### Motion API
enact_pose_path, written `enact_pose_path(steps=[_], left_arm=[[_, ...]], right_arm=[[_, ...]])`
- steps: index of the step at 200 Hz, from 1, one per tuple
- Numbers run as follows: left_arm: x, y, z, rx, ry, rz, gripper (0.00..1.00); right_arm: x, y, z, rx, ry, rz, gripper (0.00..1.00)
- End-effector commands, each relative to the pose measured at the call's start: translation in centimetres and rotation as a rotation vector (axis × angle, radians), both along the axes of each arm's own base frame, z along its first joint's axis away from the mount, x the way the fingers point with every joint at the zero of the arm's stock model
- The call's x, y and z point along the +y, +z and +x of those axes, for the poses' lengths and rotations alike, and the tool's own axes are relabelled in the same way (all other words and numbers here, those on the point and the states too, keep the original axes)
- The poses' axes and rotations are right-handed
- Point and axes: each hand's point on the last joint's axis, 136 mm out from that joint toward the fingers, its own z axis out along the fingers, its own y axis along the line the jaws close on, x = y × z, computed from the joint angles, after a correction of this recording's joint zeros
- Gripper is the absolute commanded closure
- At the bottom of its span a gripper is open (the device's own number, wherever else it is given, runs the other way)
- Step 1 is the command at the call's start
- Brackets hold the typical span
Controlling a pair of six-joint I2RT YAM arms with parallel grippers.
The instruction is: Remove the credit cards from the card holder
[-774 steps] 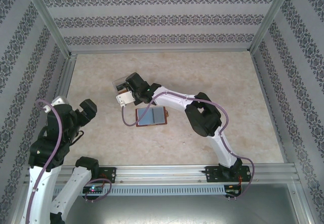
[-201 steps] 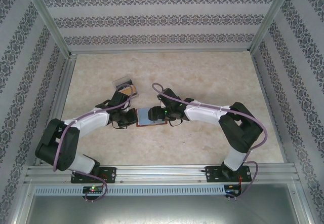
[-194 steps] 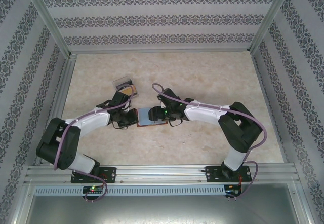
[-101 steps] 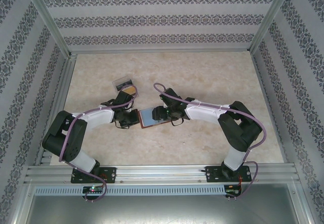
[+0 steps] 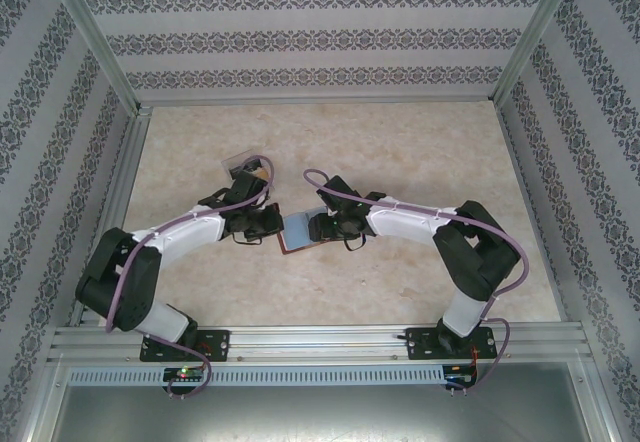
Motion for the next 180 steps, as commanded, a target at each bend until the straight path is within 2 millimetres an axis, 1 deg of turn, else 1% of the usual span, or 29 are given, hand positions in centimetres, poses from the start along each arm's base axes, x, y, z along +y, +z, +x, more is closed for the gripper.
enact_pose_path(steps=[1, 10, 21, 50, 76, 103, 137, 180], left_arm=[[-2.1, -0.4, 0.3, 0.008, -0.02, -0.022, 1.0], [-2.4, -0.9, 0.1, 0.015, -0.03, -0.005, 1.0], [-2.2, -1.7, -0.2, 0.033, -0.033, 0.033, 1.0], [-1.0, -3.9, -1.4, 0.099, -0.031, 0.114, 1.0], [-0.2, -5.2, -2.2, 0.134, -0.034, 0.154, 1.0], [0.0, -5.6, -2.4, 0.142, -0.033, 0.161, 1.0], [-0.2, -5.6, -2.3, 0.14, -0.037, 0.157, 1.0], [-0.4, -5.7, -2.2, 0.143, -0.039, 0.146, 1.0]], right_arm=[[-0.3, 1.6, 0.8, -0.053, 0.005, -0.007, 0.38], [-0.3, 1.4, 0.9, -0.048, 0.006, -0.008, 0.38], [-0.3, 1.2, 1.0, -0.047, 0.01, -0.007, 0.38], [-0.2, 0.7, 1.5, -0.05, 0.014, -0.012, 0.37], [0.0, 0.1, 1.7, -0.036, 0.019, -0.013, 0.37], [0.3, -0.8, 1.5, -0.008, 0.02, -0.003, 0.37], [1.5, -1.1, 0.8, 0.033, 0.018, 0.072, 0.36], [3.3, 0.5, 0.6, 0.053, 0.015, 0.191, 0.36]])
